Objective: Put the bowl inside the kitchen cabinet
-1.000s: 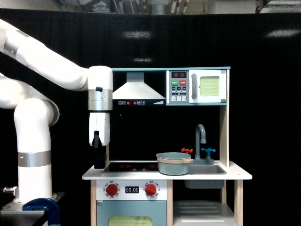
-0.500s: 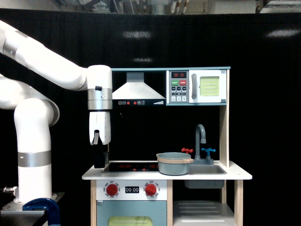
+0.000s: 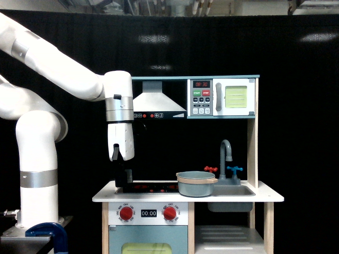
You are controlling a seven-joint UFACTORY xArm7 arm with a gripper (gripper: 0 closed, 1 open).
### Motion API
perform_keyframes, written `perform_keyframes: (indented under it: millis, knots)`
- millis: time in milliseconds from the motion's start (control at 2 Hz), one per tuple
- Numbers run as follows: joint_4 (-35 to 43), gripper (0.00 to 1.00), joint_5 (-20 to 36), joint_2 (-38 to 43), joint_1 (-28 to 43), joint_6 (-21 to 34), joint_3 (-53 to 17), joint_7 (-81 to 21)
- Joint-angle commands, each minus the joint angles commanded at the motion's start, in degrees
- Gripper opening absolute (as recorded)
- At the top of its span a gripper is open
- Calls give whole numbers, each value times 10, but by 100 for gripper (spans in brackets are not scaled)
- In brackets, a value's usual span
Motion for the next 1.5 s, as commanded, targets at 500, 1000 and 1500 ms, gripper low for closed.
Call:
perform_keyframes:
  millis: [500,1000,1500]
  knots:
    - [56,100,-11,95,0,-89,3,-17]
    - [104,100,90,138,19,-110,0,85]
    - [118,100,177,163,100,-169,-50,-7]
